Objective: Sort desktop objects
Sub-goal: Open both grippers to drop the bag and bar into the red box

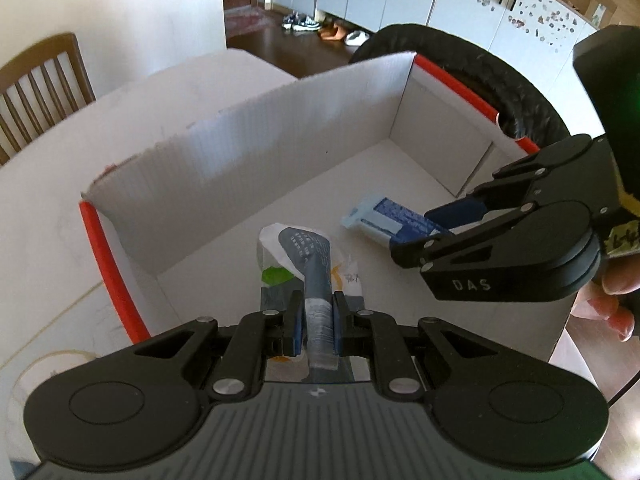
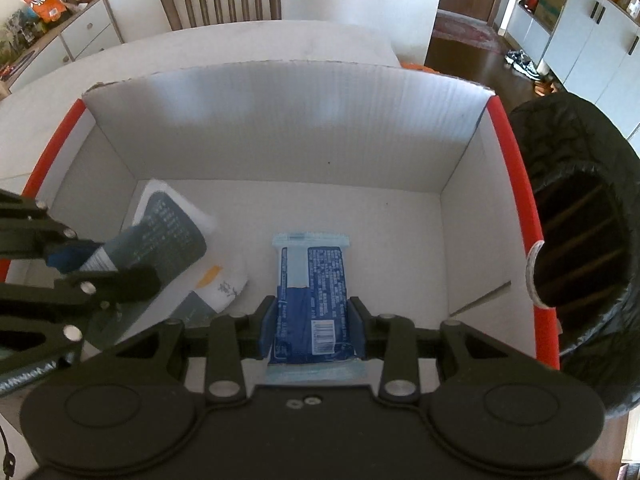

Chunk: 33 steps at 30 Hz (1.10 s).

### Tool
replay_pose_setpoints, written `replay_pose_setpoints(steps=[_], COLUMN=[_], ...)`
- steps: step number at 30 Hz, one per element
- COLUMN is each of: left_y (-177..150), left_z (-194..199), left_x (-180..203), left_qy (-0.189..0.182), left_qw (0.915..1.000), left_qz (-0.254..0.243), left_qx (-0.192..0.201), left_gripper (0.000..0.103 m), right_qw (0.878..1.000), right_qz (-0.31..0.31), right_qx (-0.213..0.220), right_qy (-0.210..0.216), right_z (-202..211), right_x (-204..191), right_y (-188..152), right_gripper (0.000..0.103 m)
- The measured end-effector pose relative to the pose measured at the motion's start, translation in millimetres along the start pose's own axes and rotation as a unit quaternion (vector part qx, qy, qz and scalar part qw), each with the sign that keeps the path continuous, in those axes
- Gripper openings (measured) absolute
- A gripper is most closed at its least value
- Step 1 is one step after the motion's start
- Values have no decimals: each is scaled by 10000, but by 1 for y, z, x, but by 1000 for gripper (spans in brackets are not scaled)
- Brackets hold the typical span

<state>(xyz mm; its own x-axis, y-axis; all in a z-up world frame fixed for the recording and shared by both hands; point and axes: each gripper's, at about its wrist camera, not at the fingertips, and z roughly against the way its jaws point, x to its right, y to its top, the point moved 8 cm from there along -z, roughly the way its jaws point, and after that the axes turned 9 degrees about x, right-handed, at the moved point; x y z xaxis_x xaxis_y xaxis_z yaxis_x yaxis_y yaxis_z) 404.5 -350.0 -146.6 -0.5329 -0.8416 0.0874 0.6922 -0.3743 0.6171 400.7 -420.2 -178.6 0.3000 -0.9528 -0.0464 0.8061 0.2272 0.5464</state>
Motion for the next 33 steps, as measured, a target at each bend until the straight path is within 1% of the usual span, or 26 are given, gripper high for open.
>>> replay_pose_setpoints(steps=[3,8,12,13,19,23,24,25,27,33], left_y=[-5,-1,-1,-1,-3,-2,-2,-1,1,4], left_z=[-2,-10,-13,-13,-9,-2,1,2,8,25], left_x=[-2,0,2,3,3,3,2,2,1,-3], left_qy=[-29,-20,9,-1,-60,-66,-62,-63,-92,-90], left_qw=[9999,9998,9998,9999,9998,9999,9998,9998,9995,9985], left_qz=[86,127,95,90,152,146,153,171,247,389], left_qx=[-114,-179,-153,-144,-85,22,62,89,174,386], left_gripper=[13,13,13,13,14,16,16,16,16,16], right_qw=[10000,9999,9999,9999,9998,9997,9996,9994,9989,9974], right_qz=[-54,-103,-113,-135,-201,-230,-245,-258,-280,-244], right_qx=[-55,-98,-75,-66,-72,58,109,166,306,587], right_qy=[26,14,-7,-8,31,88,114,143,203,352], right_z=[0,2,1,3,3,11,14,18,26,50], right_x=[2,3,3,3,2,-1,-1,0,-1,-3], right_y=[-3,-1,1,0,-4,-1,1,3,7,14], right_gripper=[36,36,40,38,40,43,45,50,54,54])
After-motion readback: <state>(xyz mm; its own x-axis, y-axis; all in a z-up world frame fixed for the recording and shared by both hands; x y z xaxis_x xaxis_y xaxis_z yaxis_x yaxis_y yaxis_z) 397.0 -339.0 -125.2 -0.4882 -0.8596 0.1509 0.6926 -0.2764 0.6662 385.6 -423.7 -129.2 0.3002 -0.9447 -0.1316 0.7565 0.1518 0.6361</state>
